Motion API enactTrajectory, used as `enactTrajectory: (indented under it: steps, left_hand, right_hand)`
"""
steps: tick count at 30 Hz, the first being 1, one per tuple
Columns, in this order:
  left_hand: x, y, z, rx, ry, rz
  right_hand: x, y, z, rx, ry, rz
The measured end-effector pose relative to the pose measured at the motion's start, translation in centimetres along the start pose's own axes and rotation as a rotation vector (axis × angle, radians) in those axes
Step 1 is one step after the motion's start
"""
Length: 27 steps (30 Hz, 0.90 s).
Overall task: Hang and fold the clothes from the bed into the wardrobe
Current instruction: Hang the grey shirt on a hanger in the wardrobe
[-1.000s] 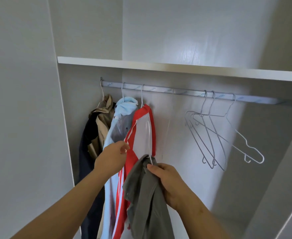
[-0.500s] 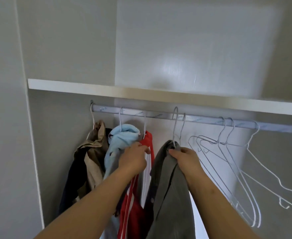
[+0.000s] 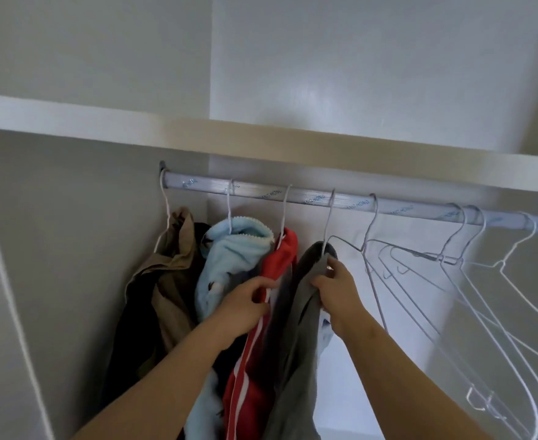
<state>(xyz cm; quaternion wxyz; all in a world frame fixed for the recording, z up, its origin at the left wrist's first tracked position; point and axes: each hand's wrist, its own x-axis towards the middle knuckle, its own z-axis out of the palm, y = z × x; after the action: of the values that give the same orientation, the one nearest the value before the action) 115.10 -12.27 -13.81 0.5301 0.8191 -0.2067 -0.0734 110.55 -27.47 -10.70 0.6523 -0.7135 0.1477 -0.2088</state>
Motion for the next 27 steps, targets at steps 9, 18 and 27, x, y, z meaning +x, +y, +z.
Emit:
enactTrajectory:
  steps: [9,18,27]
  left_hand:
    - [-2.5,-1.4,2.3,0.030,0.224,0.050]
    - [-10.9,-0.9,4.9,-0.143,0.232,-0.055]
    - [-21.0,-1.8,10.0,-0.300,0.170,-0.391]
  right_hand:
    - [-3.7,4.4,-0.1,-0.170,0.018,-0.009]
    - [-10.9,5.9,-2.2,-0.145,-0.056,0.099]
    - [-21.7,10.9,-7.9,-0.101,-0.015,0.407]
